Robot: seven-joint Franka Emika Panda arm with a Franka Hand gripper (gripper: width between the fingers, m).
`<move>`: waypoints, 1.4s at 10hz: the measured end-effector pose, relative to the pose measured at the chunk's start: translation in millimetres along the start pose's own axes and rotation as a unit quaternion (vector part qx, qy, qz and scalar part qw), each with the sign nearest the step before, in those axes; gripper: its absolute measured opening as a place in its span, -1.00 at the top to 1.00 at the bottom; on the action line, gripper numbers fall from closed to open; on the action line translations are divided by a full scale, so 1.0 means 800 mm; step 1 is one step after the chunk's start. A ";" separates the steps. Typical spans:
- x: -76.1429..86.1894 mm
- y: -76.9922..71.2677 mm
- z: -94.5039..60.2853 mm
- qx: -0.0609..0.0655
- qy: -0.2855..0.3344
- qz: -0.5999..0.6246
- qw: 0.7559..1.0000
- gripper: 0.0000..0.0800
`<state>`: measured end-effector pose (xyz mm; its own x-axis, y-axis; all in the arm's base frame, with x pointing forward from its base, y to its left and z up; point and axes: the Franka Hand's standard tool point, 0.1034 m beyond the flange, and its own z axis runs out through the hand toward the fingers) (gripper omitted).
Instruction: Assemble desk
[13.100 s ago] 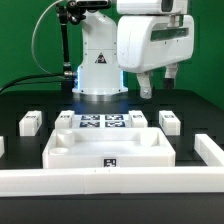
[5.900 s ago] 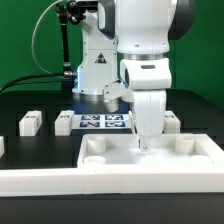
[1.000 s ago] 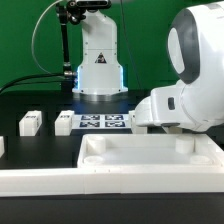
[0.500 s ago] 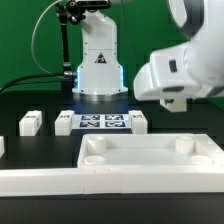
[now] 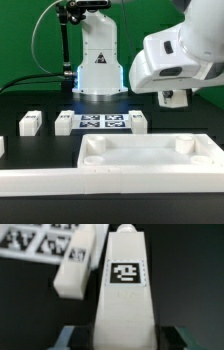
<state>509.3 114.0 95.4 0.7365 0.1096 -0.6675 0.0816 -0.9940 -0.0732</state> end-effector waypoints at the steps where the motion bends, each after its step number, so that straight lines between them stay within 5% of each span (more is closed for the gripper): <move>1: -0.005 0.000 -0.003 -0.001 0.016 0.000 1.000 0.28; 5: -0.027 0.012 -0.138 -0.002 0.174 -0.014 0.985 0.28; 7: -0.026 0.006 -0.116 -0.007 0.216 -0.018 0.976 0.28; 10: -0.015 0.008 -0.132 -0.010 0.321 -0.021 0.947 0.28; 13: 0.007 0.015 -0.195 -0.015 0.399 -0.041 0.916 0.28; 14: 0.010 0.015 -0.190 -0.016 0.441 -0.040 0.896 0.28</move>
Offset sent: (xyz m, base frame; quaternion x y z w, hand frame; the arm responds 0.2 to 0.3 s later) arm 0.0428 -0.0193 0.0951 0.0072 0.1692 -0.0410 0.9847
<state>618.3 102.8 201.6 0.9707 0.1532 0.1854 0.1673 -0.9839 -0.0632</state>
